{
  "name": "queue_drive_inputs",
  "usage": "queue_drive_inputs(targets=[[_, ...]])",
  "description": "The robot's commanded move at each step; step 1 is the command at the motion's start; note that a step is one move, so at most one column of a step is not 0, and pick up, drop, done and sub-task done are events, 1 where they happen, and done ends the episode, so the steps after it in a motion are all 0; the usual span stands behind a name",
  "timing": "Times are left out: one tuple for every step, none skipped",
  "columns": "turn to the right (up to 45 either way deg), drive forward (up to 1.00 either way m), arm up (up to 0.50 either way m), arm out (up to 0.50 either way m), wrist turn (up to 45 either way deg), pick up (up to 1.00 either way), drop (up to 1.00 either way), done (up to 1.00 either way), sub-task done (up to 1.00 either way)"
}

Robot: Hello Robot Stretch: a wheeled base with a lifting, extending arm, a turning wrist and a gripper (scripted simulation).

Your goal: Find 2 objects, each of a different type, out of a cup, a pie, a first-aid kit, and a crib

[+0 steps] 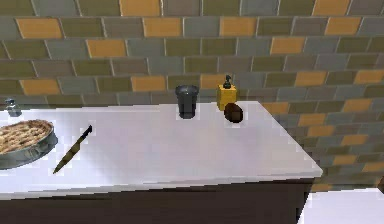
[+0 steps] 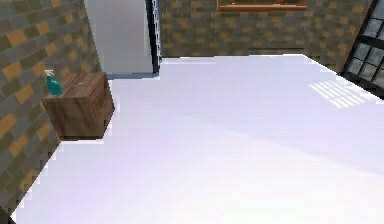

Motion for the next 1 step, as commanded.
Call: queue_drive_inputs(targets=[[0.0,0.0,0.0,0.0,0.0,0.0,0.0,1.0,0.0]])
